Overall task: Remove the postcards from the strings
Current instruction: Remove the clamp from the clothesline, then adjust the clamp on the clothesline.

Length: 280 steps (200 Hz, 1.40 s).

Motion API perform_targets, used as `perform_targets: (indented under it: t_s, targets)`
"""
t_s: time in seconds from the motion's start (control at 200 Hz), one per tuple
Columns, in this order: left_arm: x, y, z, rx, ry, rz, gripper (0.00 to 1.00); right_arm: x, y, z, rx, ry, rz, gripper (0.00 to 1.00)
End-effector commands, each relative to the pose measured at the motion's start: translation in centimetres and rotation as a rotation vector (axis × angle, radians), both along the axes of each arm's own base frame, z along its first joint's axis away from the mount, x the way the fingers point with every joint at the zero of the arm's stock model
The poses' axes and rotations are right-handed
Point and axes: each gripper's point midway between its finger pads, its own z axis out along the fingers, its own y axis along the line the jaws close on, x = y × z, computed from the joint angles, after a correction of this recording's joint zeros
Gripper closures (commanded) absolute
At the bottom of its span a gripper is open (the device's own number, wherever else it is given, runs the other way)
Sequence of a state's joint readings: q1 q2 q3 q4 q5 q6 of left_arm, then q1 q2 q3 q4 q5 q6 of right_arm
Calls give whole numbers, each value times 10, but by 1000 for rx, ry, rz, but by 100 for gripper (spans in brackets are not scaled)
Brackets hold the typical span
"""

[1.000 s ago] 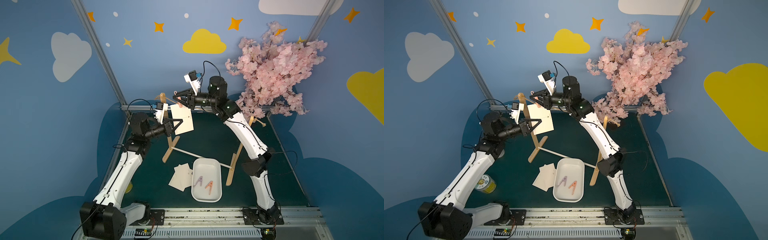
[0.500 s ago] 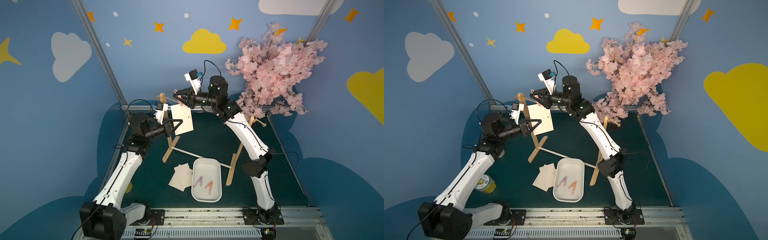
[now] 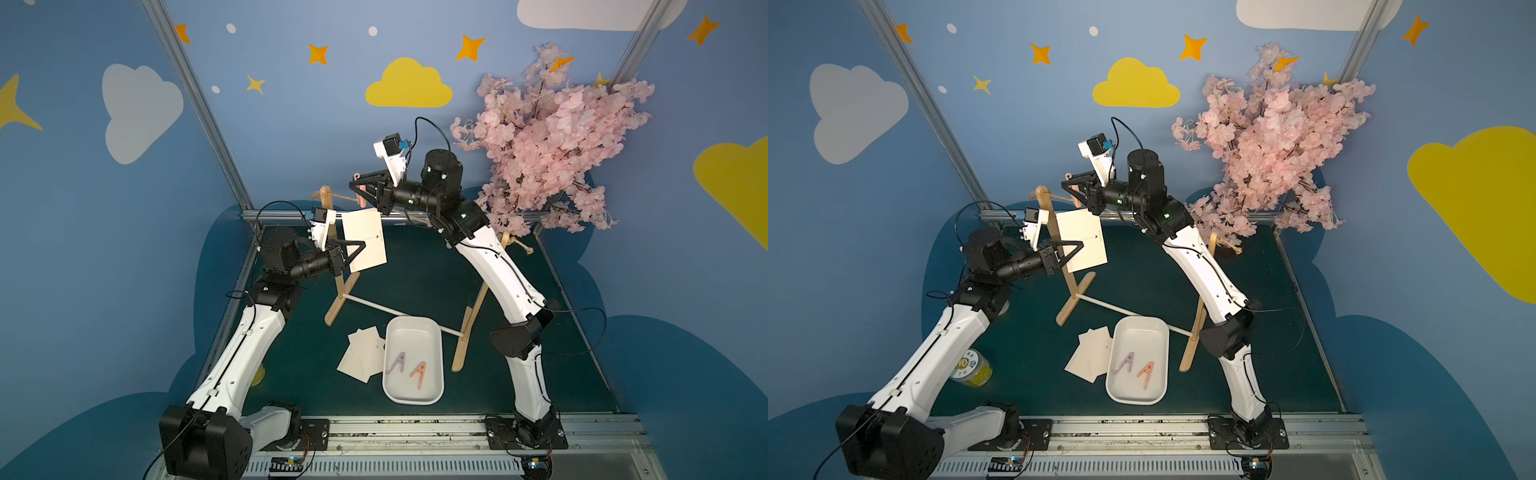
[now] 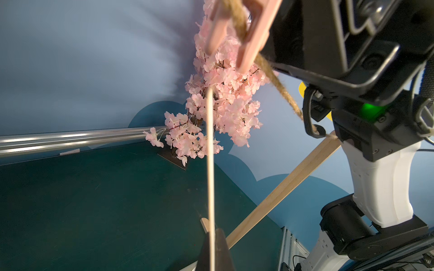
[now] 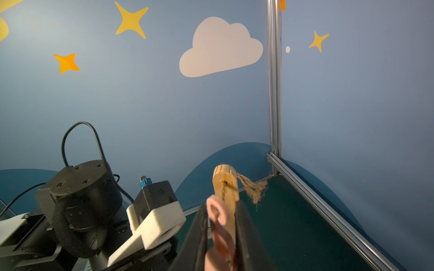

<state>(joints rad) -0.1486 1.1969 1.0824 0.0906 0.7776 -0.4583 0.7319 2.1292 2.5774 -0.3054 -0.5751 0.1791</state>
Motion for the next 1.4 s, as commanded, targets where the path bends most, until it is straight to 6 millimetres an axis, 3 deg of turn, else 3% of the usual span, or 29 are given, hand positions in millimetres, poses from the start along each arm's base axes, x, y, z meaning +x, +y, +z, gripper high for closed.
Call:
perform_targets:
  t_s: [0.0,0.571,1.031,1.397]
  targets:
    - [-5,1,7,-6,-24,0,97,-14,-11,29,46,-65,-8,100]
    - [-8,4,6,3,-30,15,97,-14,-19,39,66,-105,-61,100]
    - [0,9,4,15,-18,66,97,-25,1,8,-5,-58,34,100]
    - [3,2,17,-15,-39,20,97,-27,5,-4,-47,-54,40,100]
